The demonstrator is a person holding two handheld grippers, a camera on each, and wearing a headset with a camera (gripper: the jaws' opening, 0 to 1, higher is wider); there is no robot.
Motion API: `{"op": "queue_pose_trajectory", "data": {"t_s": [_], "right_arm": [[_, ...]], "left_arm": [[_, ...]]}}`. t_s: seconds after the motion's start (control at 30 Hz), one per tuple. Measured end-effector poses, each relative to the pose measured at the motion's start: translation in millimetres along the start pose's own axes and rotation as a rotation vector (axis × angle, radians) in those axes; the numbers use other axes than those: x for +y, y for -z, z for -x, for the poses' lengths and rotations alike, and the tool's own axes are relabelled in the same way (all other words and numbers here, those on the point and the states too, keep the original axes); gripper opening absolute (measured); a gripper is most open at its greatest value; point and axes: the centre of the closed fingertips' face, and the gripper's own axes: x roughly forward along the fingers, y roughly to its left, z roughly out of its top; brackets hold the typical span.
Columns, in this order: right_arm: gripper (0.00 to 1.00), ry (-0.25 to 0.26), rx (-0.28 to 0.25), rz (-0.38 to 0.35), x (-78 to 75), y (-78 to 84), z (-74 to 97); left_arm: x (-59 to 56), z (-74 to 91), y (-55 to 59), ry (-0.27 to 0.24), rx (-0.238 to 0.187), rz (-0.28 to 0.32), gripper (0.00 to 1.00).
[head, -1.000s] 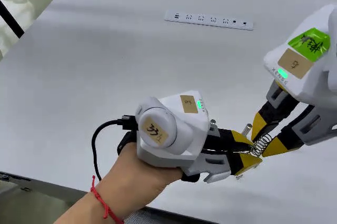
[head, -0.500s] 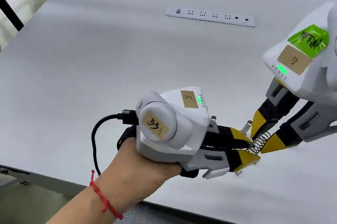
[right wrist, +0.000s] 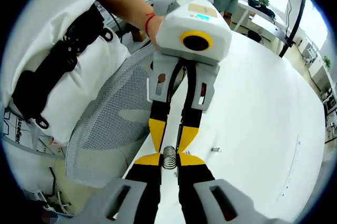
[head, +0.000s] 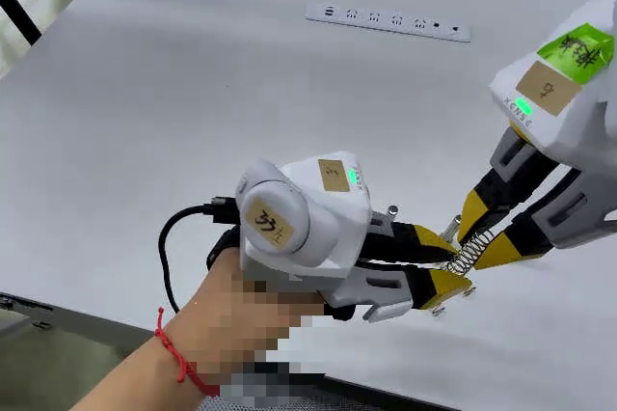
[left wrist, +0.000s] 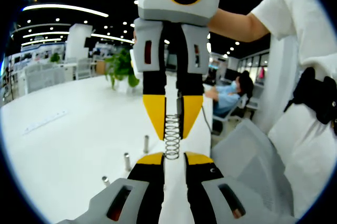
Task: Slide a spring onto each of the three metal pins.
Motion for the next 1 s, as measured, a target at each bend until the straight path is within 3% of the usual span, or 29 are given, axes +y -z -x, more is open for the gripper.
{"op": "queue_pose_trajectory", "data": {"t_s": [0.3, 0.57, 1.0], "right_arm": [[0.12, 0.04, -0.037, -0.048, -15.7, -3.0, 10.5], [0.12, 0.115, -0.046, -0.102, -39.1, -1.2, 17.4], [0.12, 0.207, -0.029, -0.167, -74.0, 5.8, 8.9]], "left_arm": [[12.7, 18.2, 10.0, -0.062, -0.011, 0.019, 0.22], [30.9, 37.9, 18.0, -0.142, -0.02, 0.019, 0.36], [49.5, 54.8, 27.7, -0.214, -0.03, 0.02, 0.57]]}}
